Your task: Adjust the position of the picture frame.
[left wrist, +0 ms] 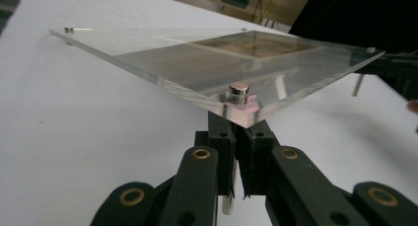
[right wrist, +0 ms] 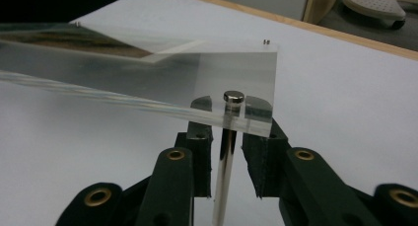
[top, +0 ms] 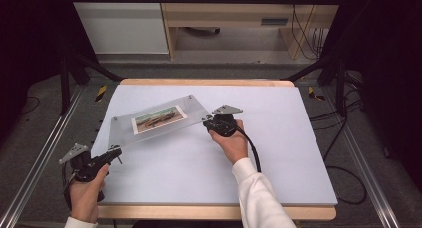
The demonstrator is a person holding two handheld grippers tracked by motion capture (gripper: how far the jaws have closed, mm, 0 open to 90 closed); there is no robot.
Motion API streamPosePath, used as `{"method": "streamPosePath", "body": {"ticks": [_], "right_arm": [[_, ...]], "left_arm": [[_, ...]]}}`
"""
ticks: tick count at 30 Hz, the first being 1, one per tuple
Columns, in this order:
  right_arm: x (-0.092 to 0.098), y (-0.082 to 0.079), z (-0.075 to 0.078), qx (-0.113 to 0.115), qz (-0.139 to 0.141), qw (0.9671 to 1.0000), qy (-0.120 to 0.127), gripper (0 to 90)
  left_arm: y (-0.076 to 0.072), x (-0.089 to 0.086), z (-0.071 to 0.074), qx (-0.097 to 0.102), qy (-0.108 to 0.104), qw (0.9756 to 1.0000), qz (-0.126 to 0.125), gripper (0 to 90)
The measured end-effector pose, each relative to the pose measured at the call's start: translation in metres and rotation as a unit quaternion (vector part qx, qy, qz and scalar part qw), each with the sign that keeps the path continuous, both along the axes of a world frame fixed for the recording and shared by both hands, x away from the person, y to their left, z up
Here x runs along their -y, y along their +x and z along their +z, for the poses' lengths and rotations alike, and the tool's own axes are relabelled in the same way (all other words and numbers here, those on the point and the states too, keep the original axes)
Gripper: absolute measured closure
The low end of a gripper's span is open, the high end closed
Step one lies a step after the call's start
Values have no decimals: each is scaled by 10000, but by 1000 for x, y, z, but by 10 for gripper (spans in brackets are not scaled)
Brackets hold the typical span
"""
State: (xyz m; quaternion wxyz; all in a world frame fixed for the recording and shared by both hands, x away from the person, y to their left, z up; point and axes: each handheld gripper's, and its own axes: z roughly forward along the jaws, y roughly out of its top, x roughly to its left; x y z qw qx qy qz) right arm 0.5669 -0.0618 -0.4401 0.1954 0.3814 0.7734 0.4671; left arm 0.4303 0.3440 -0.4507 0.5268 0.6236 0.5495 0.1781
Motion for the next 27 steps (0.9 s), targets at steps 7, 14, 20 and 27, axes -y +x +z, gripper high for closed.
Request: {"method": "streamPosePath", "body": {"ticks": [7, 14, 20, 27], "right_arm": [[1, 1, -5, -58, 3, 9997, 245, 849], [1, 1, -6, -210, -63, 9993, 318, 851], [0, 1, -4, -285, -90, 9991, 306, 850], [0, 1, -4, -328, -84, 9990, 277, 850]], "left_arm": [[-1, 1, -2, -70, 101, 9999, -12, 841], [4, 5, -5, -41, 271, 9996, -77, 802], [14, 14, -6, 107, 504, 9986, -84, 750], [11, 9, -5, 90, 393, 9992, 33, 754]]}}
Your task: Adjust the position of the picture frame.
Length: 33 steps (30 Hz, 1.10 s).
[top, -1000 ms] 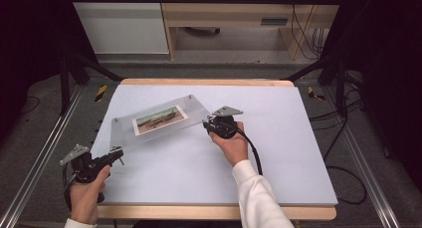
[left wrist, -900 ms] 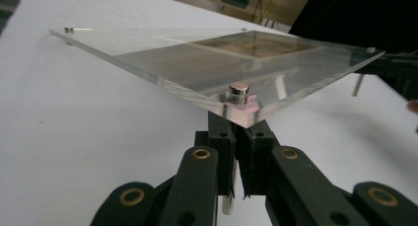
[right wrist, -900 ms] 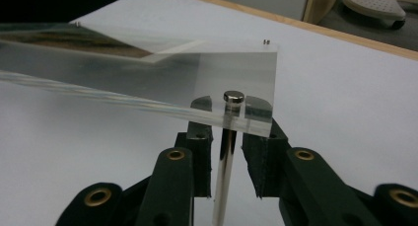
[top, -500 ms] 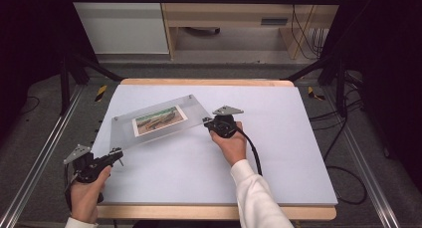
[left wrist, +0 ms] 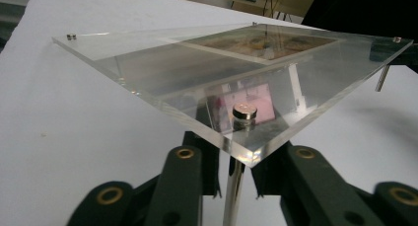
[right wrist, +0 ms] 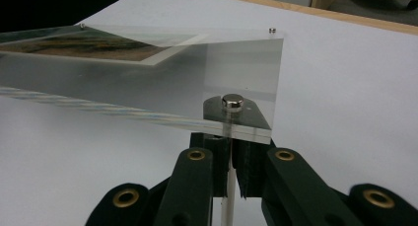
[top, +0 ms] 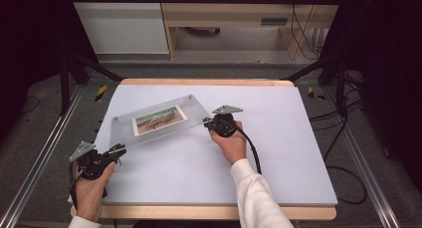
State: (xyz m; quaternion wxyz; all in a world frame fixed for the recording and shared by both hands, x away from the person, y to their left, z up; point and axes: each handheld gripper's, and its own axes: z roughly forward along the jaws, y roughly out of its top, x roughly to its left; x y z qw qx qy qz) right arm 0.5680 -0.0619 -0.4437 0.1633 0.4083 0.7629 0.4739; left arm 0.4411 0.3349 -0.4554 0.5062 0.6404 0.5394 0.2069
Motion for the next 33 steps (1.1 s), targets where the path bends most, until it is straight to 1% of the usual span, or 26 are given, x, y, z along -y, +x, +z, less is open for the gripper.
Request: {"method": "streamPosePath", "body": {"ticks": [2, 4, 5, 8, 12, 15, 19, 23, 25, 26, 28, 30, 31, 33], "right_arm": [[0, 0, 0, -23, -11, 10000, 6, 850], [0, 0, -1, -10, 7, 10000, 5, 848], [0, 0, -1, -44, -10, 10000, 41, 847], [0, 1, -2, -17, 3, 10000, 56, 840], [-1, 2, -2, -50, 21, 10000, 29, 836], [-2, 4, -3, -4, 46, 10000, 17, 846], [-2, 3, -3, -17, 55, 10000, -23, 848], [-3, 3, -2, -38, 55, 10000, -18, 848], [-4, 3, -3, -30, 97, 9999, -18, 846], [-4, 3, -3, -21, 100, 9999, -29, 843], [-4, 4, -3, -56, 47, 10000, 34, 814], [-5, 5, -3, -52, 79, 9999, 83, 843], [-5, 5, -3, -18, 86, 10000, 31, 847], [-7, 3, -1, 2, 28, 10000, 11, 849]], "left_arm": [[0, 0, 0, -32, 11, 10000, -33, 817], [0, 1, 1, -51, 80, 9999, -39, 832], [0, 1, 1, -55, 95, 9999, -41, 833], [0, 1, 1, -61, 118, 9999, -38, 835], [0, 2, 1, -78, 149, 9998, -45, 836], [0, 2, 1, -72, 137, 9999, -38, 835], [1, 2, 2, -60, 219, 9997, -10, 832], [2, 1, 1, -28, 261, 9996, 114, 791], [3, 0, 1, -41, 257, 9996, 105, 831], [3, 0, 1, -42, 225, 9997, 85, 833], [3, -1, 2, -49, 246, 9997, 64, 835], [3, -1, 3, -51, 273, 9996, 45, 836], [3, -1, 3, -45, 296, 9995, 38, 837], [2, -1, 6, 38, 353, 9994, 42, 838]]}}
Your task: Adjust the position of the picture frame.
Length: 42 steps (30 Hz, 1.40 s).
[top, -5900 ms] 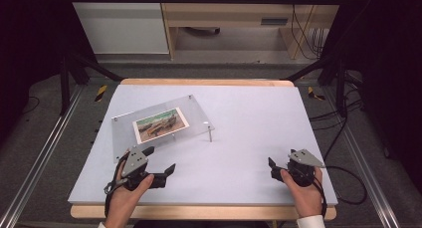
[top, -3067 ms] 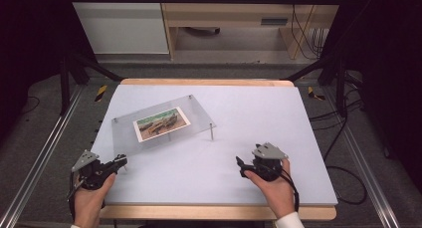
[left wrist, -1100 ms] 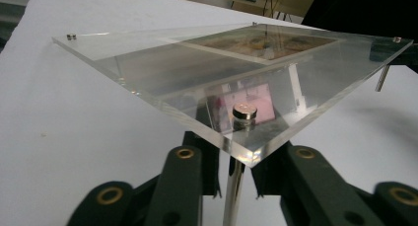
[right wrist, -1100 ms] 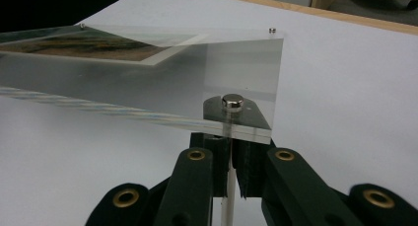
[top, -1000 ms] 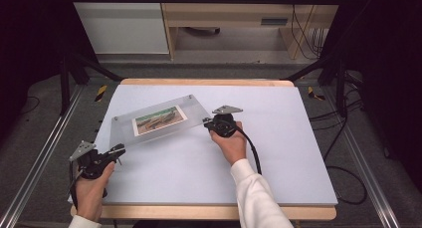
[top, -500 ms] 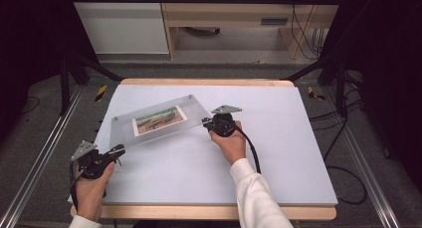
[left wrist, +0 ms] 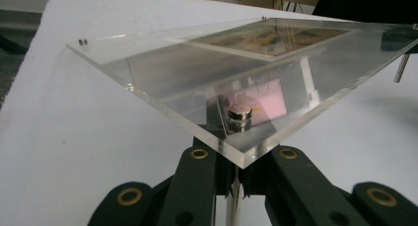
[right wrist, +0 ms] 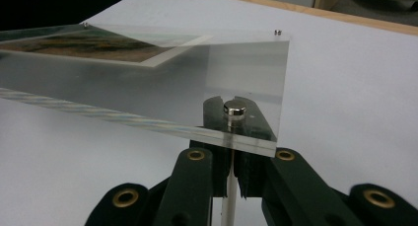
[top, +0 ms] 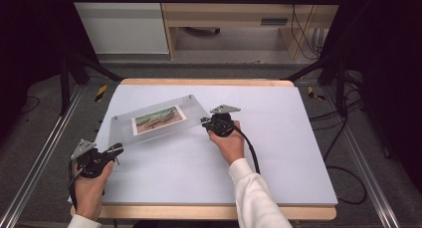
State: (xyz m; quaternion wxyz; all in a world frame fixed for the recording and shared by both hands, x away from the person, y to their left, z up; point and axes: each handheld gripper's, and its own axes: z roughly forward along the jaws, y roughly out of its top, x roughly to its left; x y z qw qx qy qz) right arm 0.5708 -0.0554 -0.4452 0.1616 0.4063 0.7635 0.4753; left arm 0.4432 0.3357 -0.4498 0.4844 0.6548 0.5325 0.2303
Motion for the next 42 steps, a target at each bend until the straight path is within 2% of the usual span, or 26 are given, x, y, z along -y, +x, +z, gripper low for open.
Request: {"method": "streamPosePath", "body": {"ticks": [6, 11, 17, 26, 34, 42], "right_arm": [[1, -7, 13, 231, -79, 9997, 86, 850], [4, -15, 23, 262, -72, 9995, 143, 848], [16, -27, 31, 303, -151, 9993, 169, 848], [39, -38, 41, 399, -367, 9984, 128, 847], [61, -48, 41, 443, -568, 9973, 154, 846], [81, -54, 43, 467, -780, 9956, 206, 848]], "left_arm": [[-6, 0, 11, 256, -94, 9996, 10, 833], [-10, 0, 19, 259, -203, 9994, -39, 831], [-12, 10, 28, 360, -190, 9990, -188, 831], [-4, 28, 33, 434, -99, 9979, -474, 824], [6, 45, 37, 502, 5, 9959, -746, 822], [16, 63, 39, 579, -16, 9940, -930, 820]]}}
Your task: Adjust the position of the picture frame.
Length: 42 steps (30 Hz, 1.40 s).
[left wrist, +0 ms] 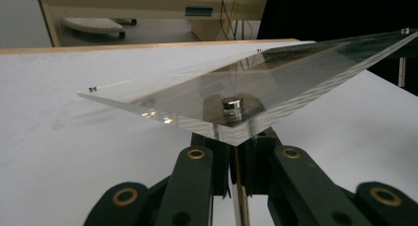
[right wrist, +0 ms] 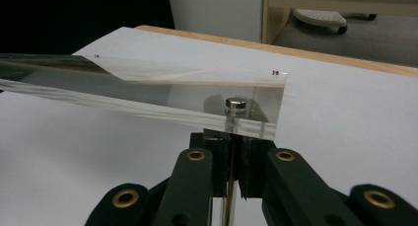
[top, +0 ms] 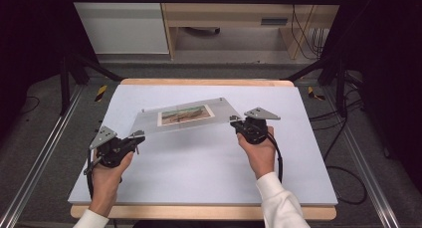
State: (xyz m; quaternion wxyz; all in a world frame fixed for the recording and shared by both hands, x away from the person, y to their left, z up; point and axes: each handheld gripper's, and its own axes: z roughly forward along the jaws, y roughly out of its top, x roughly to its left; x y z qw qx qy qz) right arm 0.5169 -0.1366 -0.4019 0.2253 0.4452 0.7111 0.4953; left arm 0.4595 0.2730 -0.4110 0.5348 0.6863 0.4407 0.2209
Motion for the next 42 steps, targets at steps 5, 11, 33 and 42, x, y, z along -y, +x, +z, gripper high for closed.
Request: {"method": "streamPosePath", "body": {"ticks": [5, 11, 33, 42], "right_arm": [[14, -7, 1, 42, -134, 9999, 27, 847], [32, -16, 1, 54, -321, 9995, 30, 847], [80, -58, -17, 78, -818, 9963, 259, 846], [86, -65, -21, 85, -950, 9951, 247, 846]], "left_arm": [[7, 13, 1, 63, 6, 9998, -166, 820], [14, 28, 0, 99, 18, 9993, -350, 820], [17, 73, -6, 222, 118, 9957, -886, 821], [18, 79, -10, 232, 109, 9950, -968, 822]]}}
